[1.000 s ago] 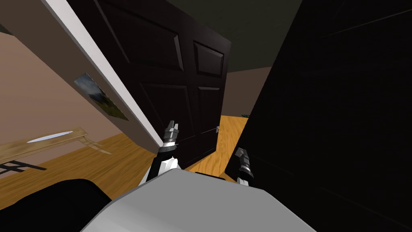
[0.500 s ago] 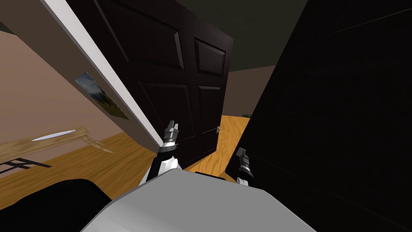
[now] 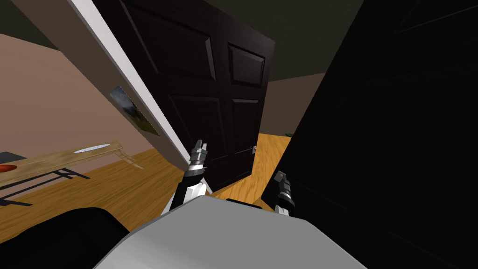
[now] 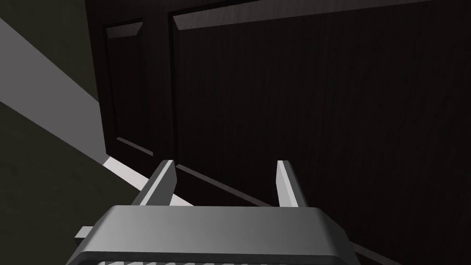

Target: Push the door open

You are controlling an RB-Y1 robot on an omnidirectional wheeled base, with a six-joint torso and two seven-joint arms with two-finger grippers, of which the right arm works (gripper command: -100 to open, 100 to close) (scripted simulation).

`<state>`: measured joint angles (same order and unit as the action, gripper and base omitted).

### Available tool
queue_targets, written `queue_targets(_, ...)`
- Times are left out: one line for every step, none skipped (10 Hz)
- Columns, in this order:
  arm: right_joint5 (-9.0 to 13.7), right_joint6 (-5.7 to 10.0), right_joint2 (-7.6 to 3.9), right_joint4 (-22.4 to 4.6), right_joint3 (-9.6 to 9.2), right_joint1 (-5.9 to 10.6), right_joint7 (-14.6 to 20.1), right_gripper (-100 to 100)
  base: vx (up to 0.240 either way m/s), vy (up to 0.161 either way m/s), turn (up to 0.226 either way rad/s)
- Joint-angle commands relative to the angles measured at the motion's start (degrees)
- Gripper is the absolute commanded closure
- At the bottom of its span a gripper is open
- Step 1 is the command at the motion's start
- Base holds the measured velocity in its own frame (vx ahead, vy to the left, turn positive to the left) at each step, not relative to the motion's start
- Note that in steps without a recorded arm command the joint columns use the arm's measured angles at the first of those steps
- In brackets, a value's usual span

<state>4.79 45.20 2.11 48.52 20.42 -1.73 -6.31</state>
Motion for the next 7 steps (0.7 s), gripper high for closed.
queue_targets(1.66,1.58,-1.31,-1.35,1.48,1.24,-1.11,100,0.009,-0.115,0.036)
queue_targets(2.5,2.05,-1.55,-1.69,1.9,1.58,-1.71,100,0.009,-0.112,0.07)
queue_targets(2.09,0.83,-2.73,-1.93,1.4,1.79,-1.41,-100,-0.093,0.009,-0.014)
queue_targets(2.16,0.62,-3.04,-1.9,1.39,1.87,-1.42,-100,-0.156,0.134,-0.053)
queue_targets(2.3,0.15,-3.42,-1.82,1.37,2.04,-1.43,-100,-0.125,0.172,-0.06)
queue_targets(2.45,-0.35,-3.49,-1.73,1.35,2.22,-1.44,-100,-0.12,0.202,-0.046)
queue_targets(2.6,-0.85,-3.18,-1.65,1.34,2.4,-1.45,-100,-0.162,0.249,-0.042)
